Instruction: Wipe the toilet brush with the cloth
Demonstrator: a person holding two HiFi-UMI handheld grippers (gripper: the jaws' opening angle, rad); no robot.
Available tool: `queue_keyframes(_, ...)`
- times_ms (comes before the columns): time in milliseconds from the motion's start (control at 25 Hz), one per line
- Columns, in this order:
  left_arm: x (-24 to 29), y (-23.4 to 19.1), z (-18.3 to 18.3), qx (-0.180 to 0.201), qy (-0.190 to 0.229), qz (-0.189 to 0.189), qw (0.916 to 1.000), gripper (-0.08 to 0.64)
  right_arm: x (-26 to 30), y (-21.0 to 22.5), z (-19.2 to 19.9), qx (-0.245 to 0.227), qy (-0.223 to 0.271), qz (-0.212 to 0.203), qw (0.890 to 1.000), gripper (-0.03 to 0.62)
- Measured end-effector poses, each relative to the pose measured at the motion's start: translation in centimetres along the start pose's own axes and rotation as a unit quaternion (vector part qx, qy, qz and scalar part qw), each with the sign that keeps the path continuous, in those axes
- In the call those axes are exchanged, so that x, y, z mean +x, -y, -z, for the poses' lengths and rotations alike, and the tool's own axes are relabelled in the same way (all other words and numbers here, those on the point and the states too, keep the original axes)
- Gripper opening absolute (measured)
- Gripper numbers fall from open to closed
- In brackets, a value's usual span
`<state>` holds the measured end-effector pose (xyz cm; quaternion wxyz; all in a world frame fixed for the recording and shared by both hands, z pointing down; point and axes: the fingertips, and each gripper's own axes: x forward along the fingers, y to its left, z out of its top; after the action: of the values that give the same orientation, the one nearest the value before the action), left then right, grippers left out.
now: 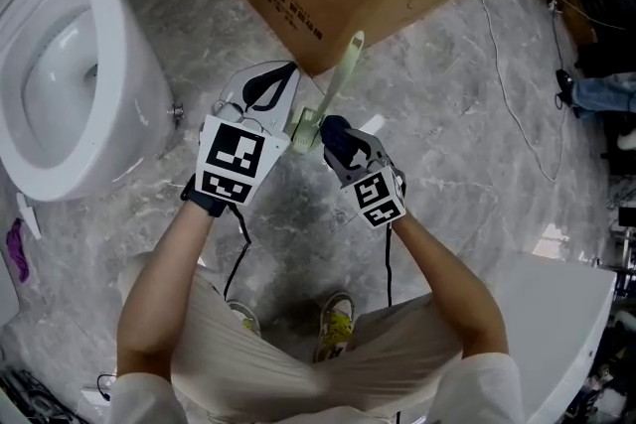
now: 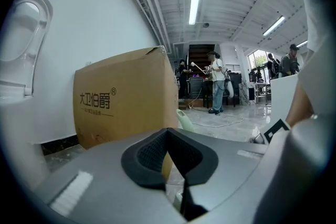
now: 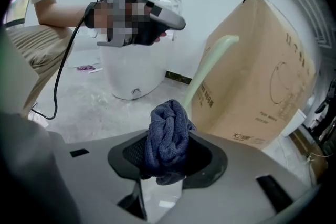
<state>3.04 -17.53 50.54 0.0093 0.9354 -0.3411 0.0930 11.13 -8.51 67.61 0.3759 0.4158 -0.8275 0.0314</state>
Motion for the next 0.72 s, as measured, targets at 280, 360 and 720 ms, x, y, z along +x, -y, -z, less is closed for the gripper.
queue_keyframes(280, 0.2, -0.2, 1.3, 0.01, -0.015, 0.0, 0.9998, 0.0, -3.7, 4.6, -3.8, -0.013, 0.074, 0.09, 0.993, 0.16)
queue_keyframes(360, 0.4, -0.2, 1.5, 0.008, -0.017, -0.002, 0.9998, 0.0, -4.4, 5.6, -4.0, -0.018, 0.079, 0.114, 0.99, 0.16)
queue_keyframes(720, 0.9, 0.6, 1.8, 0.021, -0.03, 0.004, 0.9993, 0.0, -3.4, 4.2, -1.2, 0.02, 0.044, 0.106, 0.993, 0.16)
